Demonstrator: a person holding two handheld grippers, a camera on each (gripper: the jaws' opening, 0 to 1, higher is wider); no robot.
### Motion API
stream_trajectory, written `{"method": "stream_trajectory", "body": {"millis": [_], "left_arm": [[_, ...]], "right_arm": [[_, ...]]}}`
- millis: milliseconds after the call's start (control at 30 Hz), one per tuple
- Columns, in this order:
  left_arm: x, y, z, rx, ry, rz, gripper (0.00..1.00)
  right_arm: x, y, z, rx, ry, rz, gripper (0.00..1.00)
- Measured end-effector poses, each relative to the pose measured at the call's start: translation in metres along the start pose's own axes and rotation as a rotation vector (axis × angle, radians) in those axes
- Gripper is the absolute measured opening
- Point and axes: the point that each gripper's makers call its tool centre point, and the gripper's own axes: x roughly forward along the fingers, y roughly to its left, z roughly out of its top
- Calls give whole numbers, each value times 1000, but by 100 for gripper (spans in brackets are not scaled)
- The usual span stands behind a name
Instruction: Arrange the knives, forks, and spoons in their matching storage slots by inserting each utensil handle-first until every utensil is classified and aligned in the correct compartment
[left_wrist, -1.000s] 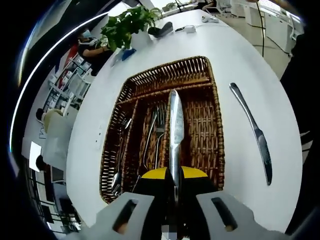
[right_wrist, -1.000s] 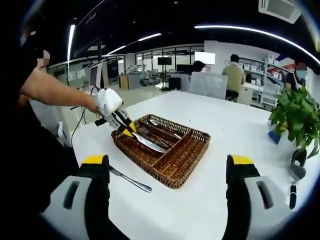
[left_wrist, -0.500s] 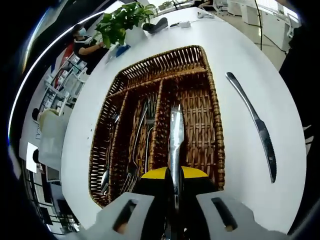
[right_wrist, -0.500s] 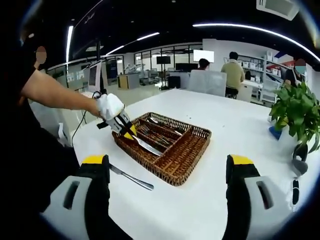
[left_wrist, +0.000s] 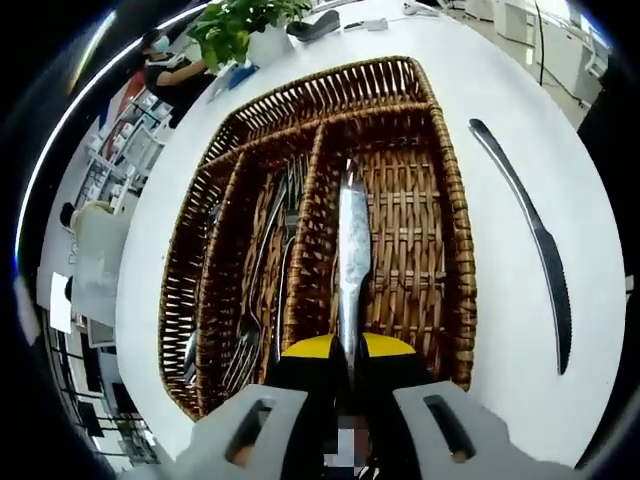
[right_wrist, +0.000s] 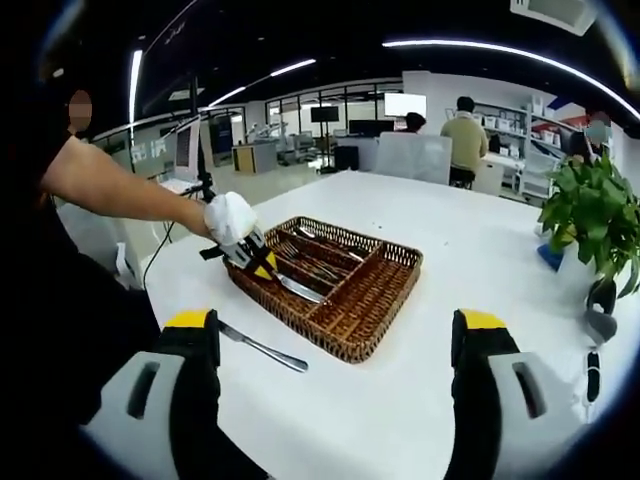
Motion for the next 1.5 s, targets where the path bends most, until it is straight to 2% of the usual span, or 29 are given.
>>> {"method": "stream_trajectory", "body": {"millis": [33, 67, 100, 433, 567, 700, 800, 867, 900, 1033, 1133, 1200, 1267, 1367, 1500], "left_arm": [[0, 1, 0, -37, 1, -8, 7], [0, 8, 1, 3, 2, 18, 7], [1, 3, -4, 22, 31, 1, 8], [-4, 2, -1, 10, 20, -9, 9], [-12, 4, 3, 22, 1, -9, 11], [-23, 8, 6, -7, -28, -13, 15], [-35, 12, 14, -96, -98, -11, 21], [-46, 21, 21, -151, -154, 29, 31], [-51, 23, 24, -179, -174, 29, 34], [-74, 35, 30, -269, -272, 78, 40], [-88, 41, 30, -408, -349, 99, 53], [-99, 46, 26, -488, -393, 111, 57], [-109, 53, 19, -534, -432, 157, 60], [-124, 60, 10, -588, -476, 200, 68], [-144, 68, -1, -648, -518, 245, 79]], "right_arm": [[0, 1, 1, 4, -4, 1, 99], [0, 1, 1, 6, -6, 3, 99], [0, 2, 1, 8, -5, 5, 99], [1, 6, 1, 5, -4, 15, 98], [0, 5, 2, 5, -5, 17, 98], [0, 5, 6, 11, -19, 17, 98], [1, 6, 10, 5, -24, 19, 98], [1, 6, 12, 5, -30, 19, 98], [1, 6, 13, 5, -32, 19, 98], [2, 7, 18, -1, -38, 20, 98], [4, 7, 22, 4, -50, 24, 98], [5, 8, 24, 11, -58, 29, 98], [8, 9, 25, 12, -61, 33, 98], [12, 10, 22, -32, -42, 32, 99], [14, 9, 22, -3, -43, 31, 100]]}}
